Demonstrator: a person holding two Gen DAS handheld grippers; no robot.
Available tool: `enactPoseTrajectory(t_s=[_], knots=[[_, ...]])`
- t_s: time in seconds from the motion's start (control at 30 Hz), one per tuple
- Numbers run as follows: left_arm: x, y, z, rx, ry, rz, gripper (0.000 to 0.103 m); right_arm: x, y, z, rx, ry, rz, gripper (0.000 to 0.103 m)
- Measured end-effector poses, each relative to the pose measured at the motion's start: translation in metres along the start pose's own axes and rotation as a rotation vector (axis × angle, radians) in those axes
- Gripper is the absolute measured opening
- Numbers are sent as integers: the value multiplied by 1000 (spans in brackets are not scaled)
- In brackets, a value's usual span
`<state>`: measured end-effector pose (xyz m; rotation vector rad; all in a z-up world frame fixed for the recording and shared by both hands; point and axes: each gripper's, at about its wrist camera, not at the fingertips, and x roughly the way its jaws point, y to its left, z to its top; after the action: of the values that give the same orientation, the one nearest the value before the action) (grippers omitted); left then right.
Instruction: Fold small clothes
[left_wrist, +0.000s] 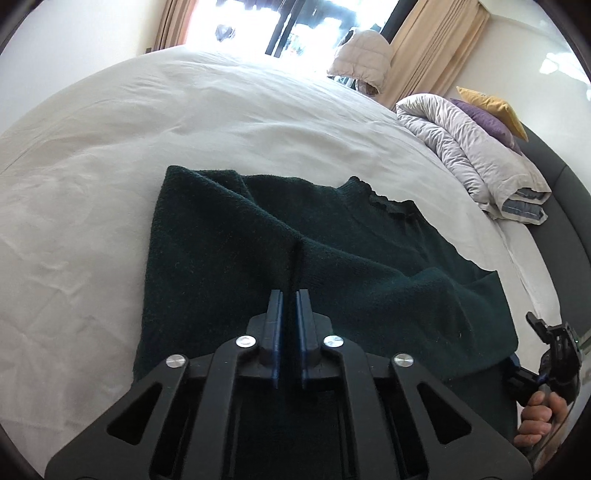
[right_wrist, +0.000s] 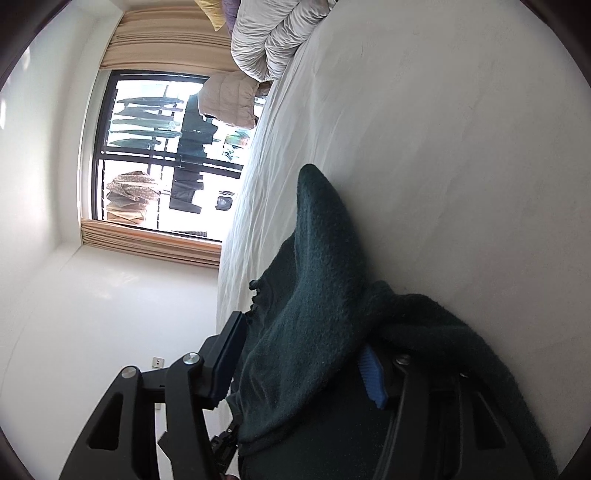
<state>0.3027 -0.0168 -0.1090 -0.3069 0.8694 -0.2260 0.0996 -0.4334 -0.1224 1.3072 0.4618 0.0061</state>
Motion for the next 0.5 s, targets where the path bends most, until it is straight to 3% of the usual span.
enactPoseTrajectory(t_s=[0.13, 0.23, 0.4, 0.5], knots=[[-13, 7, -18, -14, -28, 0, 0, -6, -10, -1, 64, -22, 76, 63], [-18, 5, -24, 12, -28, -10, 0, -6, -13, -1, 74, -27, 79, 63], [-19, 18, -13, -81, 16, -110, 0, 2, -6, -9, 15, -4, 43, 63], [-23, 23, -4, -120, 39, -157, 9, 3, -8, -11, 7, -2, 36, 61]])
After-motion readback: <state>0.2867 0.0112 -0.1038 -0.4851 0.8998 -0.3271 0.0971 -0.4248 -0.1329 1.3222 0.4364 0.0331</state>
